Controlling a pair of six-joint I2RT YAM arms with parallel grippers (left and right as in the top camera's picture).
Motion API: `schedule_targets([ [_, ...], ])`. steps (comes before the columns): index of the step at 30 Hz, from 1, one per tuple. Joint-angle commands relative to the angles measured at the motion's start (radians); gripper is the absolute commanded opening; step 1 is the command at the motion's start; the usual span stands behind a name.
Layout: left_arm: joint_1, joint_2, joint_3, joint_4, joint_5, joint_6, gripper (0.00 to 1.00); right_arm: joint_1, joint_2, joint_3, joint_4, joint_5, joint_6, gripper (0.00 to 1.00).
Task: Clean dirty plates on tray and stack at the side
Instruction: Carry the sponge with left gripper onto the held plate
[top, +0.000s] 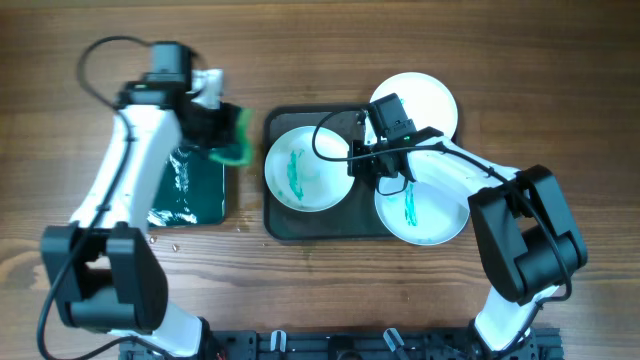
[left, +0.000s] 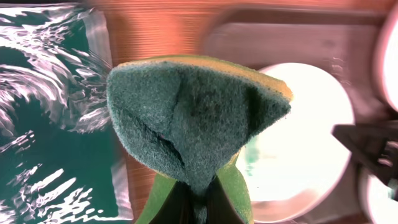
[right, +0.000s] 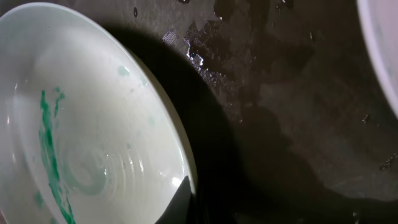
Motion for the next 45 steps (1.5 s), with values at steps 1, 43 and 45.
schedule_targets([
  [1,-0.113,0.008,0.017,0.053,0.029,-0.135,0.04,0.0,0.036,0.001,-0.023,-0.017,0.02,0.04],
  [43,-0.247,0.277,0.02,-0.006,-0.334,-0.423,0.04,-0.032,0.036,0.0,-0.053,-0.021,0.028,0.04],
  [45,-0.253,0.262,0.02,-0.032,-0.407,-0.459,0.04,-0.032,0.036,0.0,-0.056,-0.021,0.032,0.04],
])
